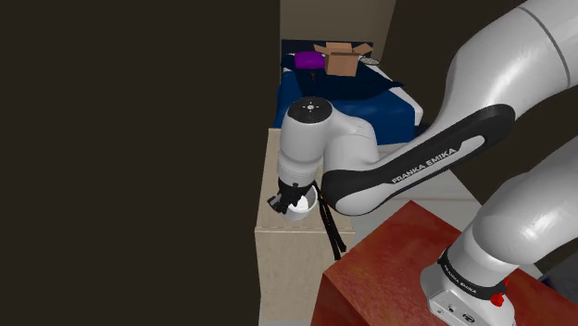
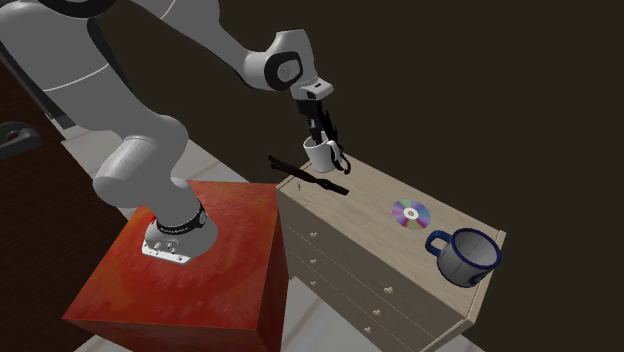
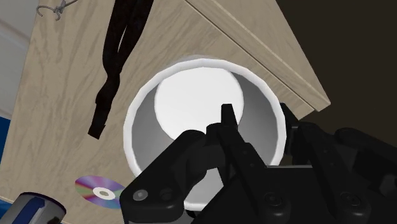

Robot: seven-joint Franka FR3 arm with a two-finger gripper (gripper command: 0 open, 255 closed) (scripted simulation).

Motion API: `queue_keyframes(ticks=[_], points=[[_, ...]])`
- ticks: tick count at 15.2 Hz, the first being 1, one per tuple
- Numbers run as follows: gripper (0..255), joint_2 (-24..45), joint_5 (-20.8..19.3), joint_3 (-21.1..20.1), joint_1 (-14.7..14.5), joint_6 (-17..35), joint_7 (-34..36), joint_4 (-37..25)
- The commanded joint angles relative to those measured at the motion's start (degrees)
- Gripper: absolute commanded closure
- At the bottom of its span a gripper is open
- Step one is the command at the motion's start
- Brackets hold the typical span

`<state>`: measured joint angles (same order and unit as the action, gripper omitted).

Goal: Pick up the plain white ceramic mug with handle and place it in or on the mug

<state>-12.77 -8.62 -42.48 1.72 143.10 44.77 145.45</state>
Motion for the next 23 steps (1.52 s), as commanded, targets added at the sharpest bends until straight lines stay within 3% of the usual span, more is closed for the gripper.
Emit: queue_keyframes(ticks=[1, 8, 23], points=[[255, 0.1, 0.2, 0.0, 0.0, -0.2, -0.1, 0.5], [255, 0.4, -0.1, 0.0, 0.2, -0.2, 0.0, 0.3], [255, -8.1, 7.5, 4.9, -3.9, -12.4, -7.8, -5.1]])
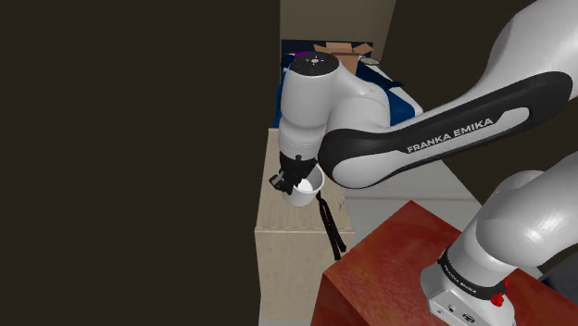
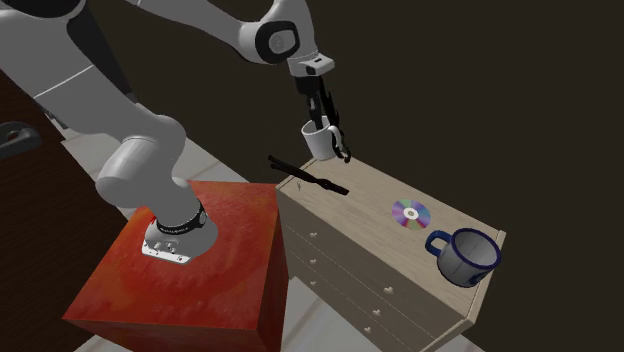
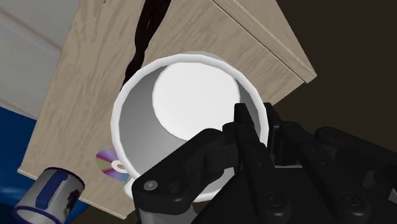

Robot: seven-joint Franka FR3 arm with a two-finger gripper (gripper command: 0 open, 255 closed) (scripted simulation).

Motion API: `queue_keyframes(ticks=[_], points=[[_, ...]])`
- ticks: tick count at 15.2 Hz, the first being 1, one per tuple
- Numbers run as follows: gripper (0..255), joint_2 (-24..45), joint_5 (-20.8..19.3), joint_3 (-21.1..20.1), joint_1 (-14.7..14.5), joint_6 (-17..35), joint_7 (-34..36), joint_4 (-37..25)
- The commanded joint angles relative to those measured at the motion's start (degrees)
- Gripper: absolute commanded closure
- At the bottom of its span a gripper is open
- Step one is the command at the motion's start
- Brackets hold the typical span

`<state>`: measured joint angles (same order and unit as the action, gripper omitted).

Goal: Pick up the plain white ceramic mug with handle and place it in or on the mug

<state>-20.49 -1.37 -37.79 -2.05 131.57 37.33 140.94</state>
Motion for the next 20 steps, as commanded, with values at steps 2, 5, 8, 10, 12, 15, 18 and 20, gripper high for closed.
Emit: queue_keyframes(ticks=[2, 5, 8, 10, 12, 15, 18, 20], points=[[255, -1.1, 0.7, 0.8, -0.4, -2.5, -1.0, -1.5], [255, -2.2, 1.3, 1.5, -0.7, -4.9, -1.9, -3.0], [255, -3.1, 1.7, 2.2, -1.0, -7.3, -2.7, -4.6], [255, -3.6, 1.9, 2.6, -1.1, -8.9, -3.1, -5.7], [255, -4.1, 2.1, 3.0, -1.2, -10.4, -3.6, -6.9], [255, -4.7, 2.3, 3.5, -1.3, -12.8, -4.1, -8.7], [255, -5.1, 2.4, 4.0, -1.3, -14.7, -4.6, -10.3], [255, -4.1, 1.6, 5.8, -0.1, -13.9, -7.0, -10.6]])
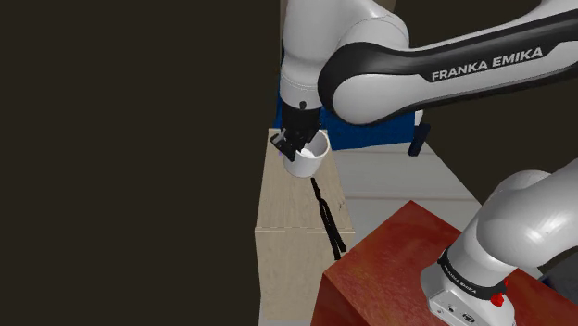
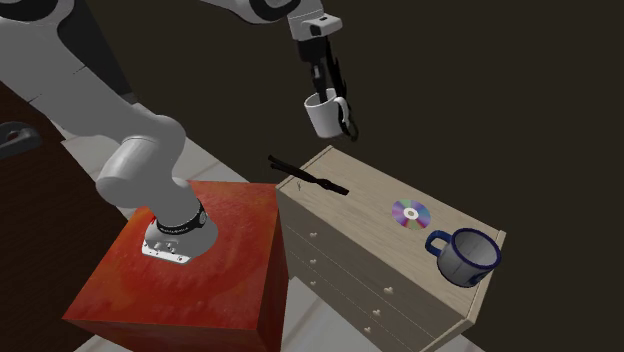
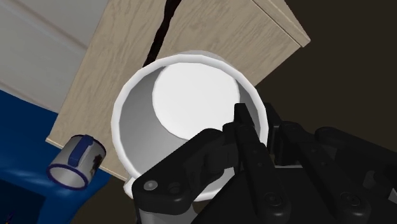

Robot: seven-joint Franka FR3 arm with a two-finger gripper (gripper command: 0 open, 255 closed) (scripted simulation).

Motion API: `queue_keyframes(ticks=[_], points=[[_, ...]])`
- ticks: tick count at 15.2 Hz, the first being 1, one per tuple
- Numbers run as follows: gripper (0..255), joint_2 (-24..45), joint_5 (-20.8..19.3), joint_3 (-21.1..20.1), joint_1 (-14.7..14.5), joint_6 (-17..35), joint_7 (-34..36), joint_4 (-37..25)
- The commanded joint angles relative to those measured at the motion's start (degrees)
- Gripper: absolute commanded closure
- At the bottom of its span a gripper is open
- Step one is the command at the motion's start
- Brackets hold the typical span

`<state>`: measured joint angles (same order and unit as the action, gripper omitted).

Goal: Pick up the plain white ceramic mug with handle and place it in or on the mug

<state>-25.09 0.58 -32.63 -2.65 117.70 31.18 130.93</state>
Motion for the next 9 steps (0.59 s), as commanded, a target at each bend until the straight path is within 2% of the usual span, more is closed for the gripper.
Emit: queue_keyframes(ticks=[1, 9], points=[[255, 1.0, -0.8, 1.5, 1.1, 0.4, -2.0, -0.8], [255, 7.3, -4.3, 7.7, 6.1, 2.9, -10.8, -4.8]])
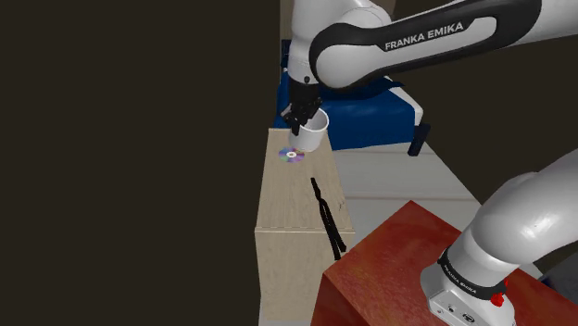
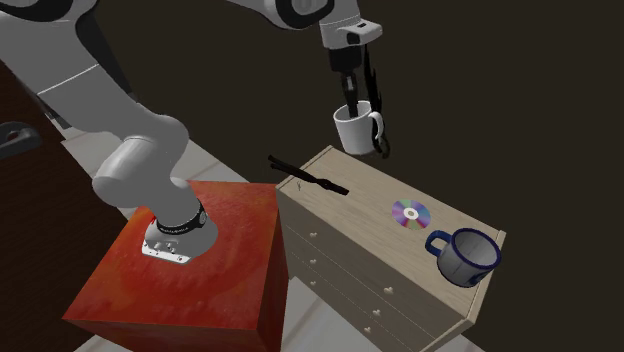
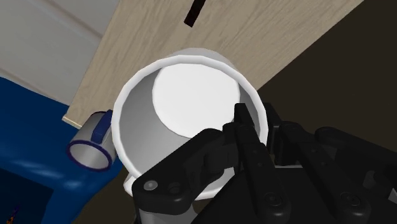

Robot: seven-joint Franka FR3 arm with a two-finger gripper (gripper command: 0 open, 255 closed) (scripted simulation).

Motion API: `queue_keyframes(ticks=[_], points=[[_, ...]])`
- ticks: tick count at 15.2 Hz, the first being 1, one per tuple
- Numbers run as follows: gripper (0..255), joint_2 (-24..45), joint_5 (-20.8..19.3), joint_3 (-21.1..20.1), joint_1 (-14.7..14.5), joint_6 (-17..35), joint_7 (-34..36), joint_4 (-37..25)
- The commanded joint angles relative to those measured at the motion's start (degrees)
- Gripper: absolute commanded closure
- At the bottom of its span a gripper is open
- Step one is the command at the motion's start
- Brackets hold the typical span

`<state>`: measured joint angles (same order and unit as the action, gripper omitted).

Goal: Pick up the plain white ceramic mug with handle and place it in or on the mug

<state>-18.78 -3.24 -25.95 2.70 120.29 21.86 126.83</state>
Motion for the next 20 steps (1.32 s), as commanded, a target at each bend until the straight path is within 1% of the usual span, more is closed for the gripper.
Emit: queue_keyframes(ticks=[1, 6, 11, 16, 20], points=[[255, 2.0, -0.9, 1.7, 1.4, 0.6, -2.4, -1.6], [255, 7.5, -2.9, 4.7, 4.3, 1.3, -7.2, -6.6], [255, 14.0, -4.6, 7.4, 6.8, 1.2, -11.7, -13.4], [255, 21.4, -5.9, 9.5, 9.0, 0.2, -15.9, -22.0], [255, 27.9, -6.7, 11.0, 10.4, -1.6, -19.1, -30.4]])
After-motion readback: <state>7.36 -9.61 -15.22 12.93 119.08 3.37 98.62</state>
